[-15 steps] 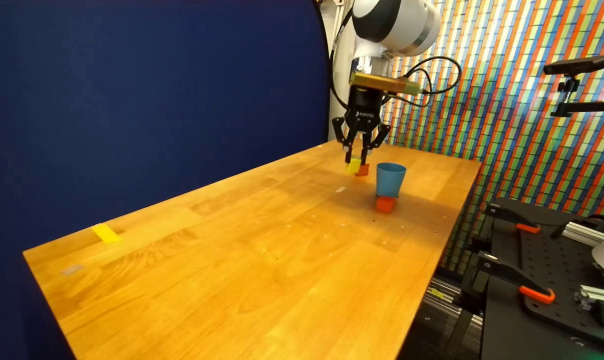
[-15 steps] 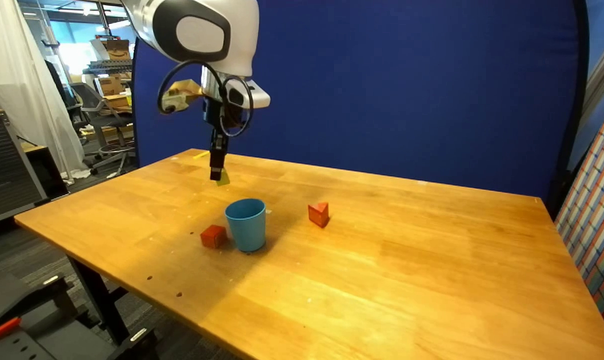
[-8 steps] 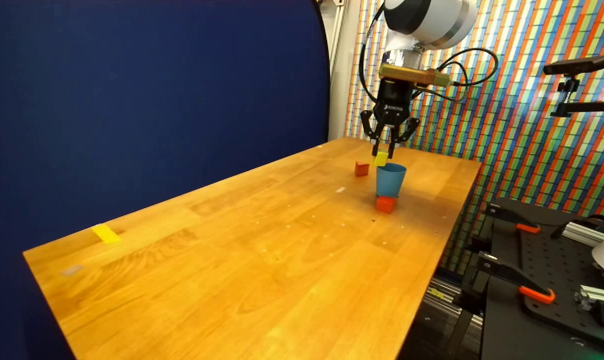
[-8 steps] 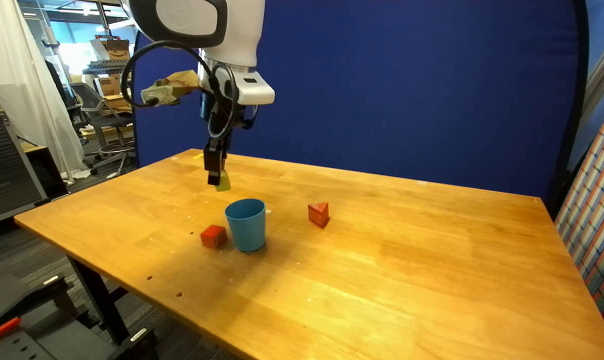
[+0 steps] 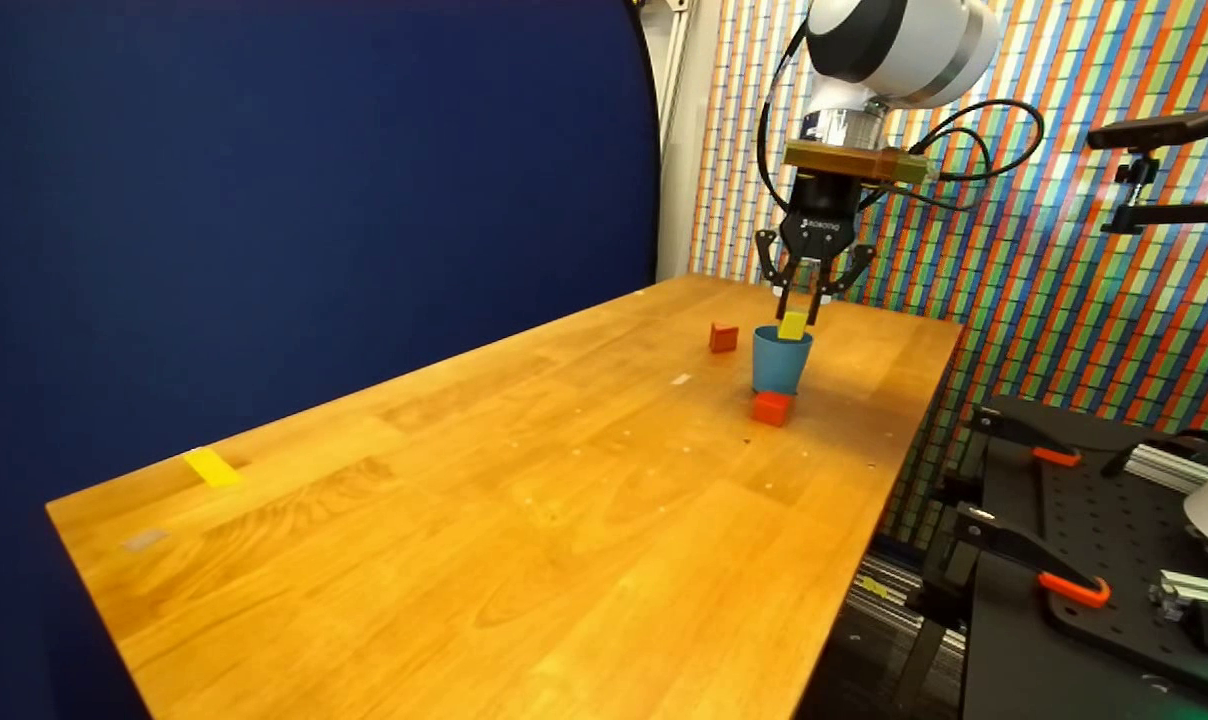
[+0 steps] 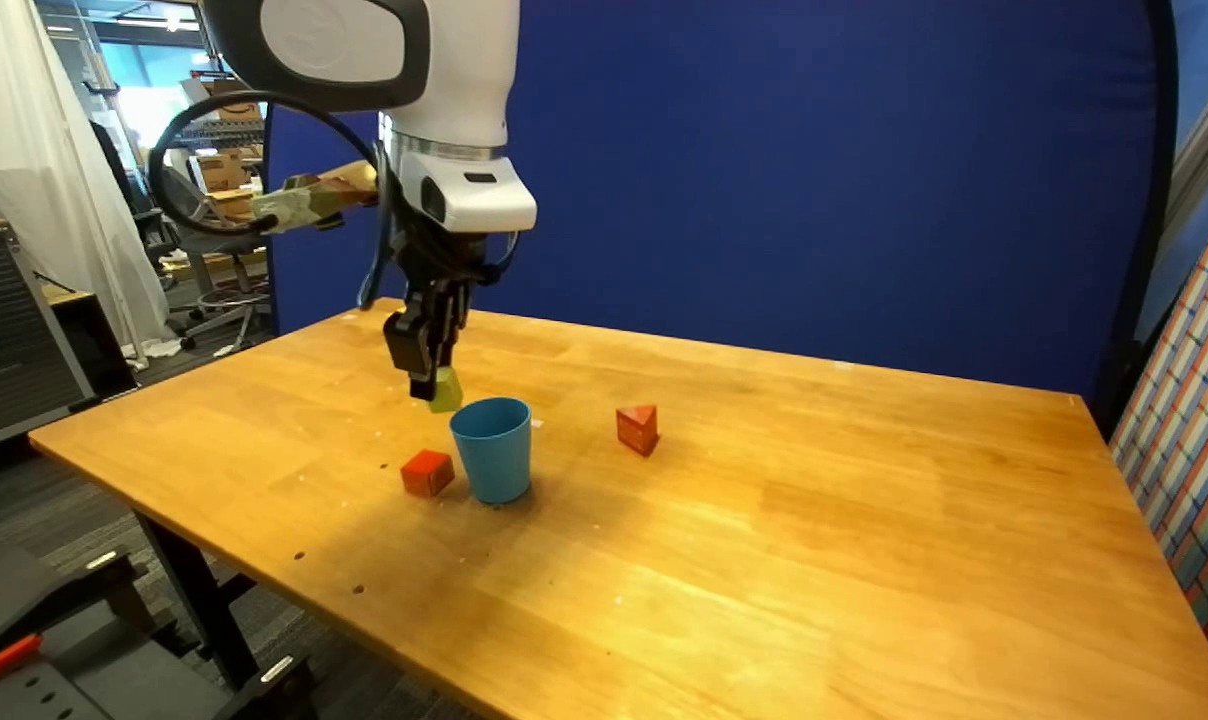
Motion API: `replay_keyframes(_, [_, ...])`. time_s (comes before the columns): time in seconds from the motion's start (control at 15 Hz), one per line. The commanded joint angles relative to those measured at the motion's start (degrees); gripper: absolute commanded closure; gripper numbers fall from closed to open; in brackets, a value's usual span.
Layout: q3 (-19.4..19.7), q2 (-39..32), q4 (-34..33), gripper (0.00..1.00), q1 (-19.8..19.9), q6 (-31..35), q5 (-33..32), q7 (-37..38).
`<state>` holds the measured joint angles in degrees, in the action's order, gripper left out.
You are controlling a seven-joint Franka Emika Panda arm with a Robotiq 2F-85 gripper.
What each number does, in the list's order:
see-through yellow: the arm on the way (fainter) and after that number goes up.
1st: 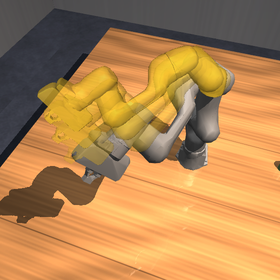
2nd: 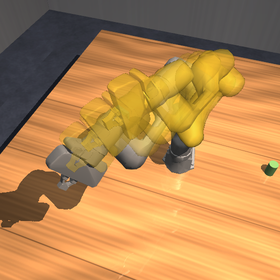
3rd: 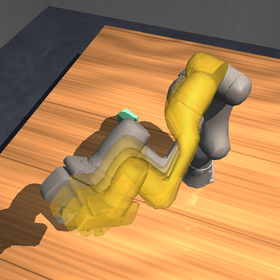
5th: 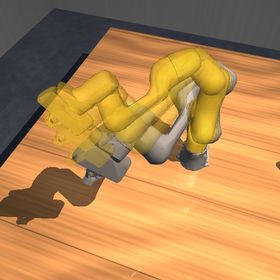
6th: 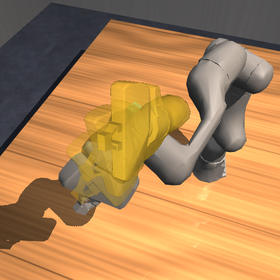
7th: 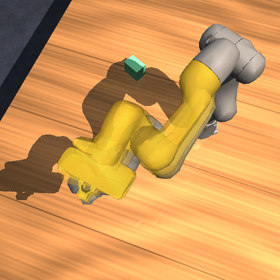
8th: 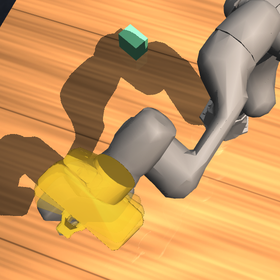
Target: Put the yellow block in the blue cup
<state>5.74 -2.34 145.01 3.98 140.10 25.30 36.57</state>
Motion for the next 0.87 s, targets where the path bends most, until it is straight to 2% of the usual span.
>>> replay_keyframes(0.0, [0.44,2.43,1.71,0.91,0.72,2.43,-1.25,3.20])
replay_keyframes(0.07, [0.51,2.48,1.86,0.91,0.85,2.88,-0.84,3.32])
replay_keyframes(0.13, [0.42,2.68,2.00,0.41,0.88,3.17,0.39,2.44])
replay_keyframes(0.2, [0.42,2.58,2.07,0.40,0.91,3.44,0.36,2.65])
replay_keyframes(0.4, [0.38,2.28,2.01,0.18,1.10,3.51,1.45,1.41])
replay_keyframes(0.53, [-0.14,2.63,1.55,0.04,1.16,2.41,6.55,-6.32])
replay_keyframes(0.6, [0.15,0.33,0.56,0.21,0.92,2.10,2.19,-0.42])
replay_keyframes(0.73, [0.07,0.49,0.56,0.05,0.92,2.09,4.54,-3.81])
replay_keyframes(0.8, [0.07,0.55,0.56,0.04,0.92,2.09,4.75,-4.24])
